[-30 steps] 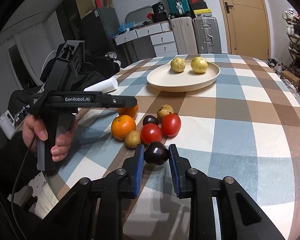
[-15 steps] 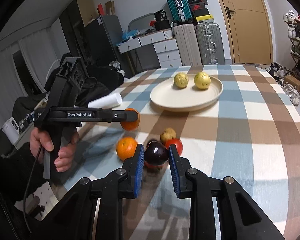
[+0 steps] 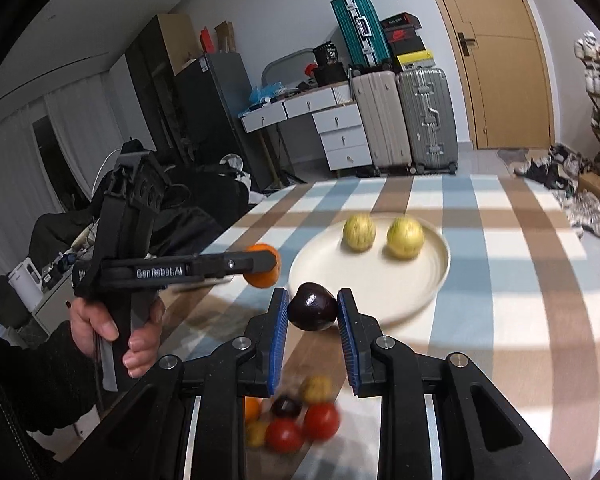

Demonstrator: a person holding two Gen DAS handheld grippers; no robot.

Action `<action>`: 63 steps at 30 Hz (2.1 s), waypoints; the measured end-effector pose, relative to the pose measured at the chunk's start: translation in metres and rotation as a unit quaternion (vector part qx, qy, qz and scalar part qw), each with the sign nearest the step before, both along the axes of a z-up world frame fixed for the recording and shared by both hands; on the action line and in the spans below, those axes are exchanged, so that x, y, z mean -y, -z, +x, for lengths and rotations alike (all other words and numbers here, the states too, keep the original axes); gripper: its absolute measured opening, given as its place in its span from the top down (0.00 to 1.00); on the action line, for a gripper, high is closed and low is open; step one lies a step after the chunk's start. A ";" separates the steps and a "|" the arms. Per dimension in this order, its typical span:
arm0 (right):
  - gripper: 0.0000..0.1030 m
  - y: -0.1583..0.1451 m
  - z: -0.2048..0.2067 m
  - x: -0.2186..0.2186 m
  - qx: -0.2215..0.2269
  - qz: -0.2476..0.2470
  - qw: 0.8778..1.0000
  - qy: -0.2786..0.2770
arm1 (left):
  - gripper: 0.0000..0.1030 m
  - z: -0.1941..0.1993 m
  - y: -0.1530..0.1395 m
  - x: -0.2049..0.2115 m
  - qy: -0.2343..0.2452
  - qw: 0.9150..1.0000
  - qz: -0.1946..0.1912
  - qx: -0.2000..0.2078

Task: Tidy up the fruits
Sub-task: 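Carry the plum and orange to the plate and release both, then withdraw both tools from the plate back toward the fruit cluster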

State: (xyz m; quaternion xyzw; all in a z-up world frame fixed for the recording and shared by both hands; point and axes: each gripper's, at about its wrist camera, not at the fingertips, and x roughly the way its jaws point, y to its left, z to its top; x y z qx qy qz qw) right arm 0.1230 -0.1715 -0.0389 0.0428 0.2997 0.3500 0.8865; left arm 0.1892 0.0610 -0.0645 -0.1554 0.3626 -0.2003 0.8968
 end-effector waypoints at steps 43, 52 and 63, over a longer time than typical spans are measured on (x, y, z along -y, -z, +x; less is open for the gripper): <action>0.75 0.059 0.221 -0.082 -0.095 -0.056 0.994 0.024 | 0.63 0.118 0.058 0.005 -0.077 0.995 0.064 -0.018; 0.52 0.053 0.219 -0.073 -0.096 -0.031 0.994 0.038 | 0.43 0.115 0.058 0.009 -0.086 0.993 0.075 -0.002; 0.25 0.008 0.149 -0.021 -0.028 0.031 0.997 0.063 | 0.23 0.093 0.040 0.010 -0.112 0.988 0.098 0.036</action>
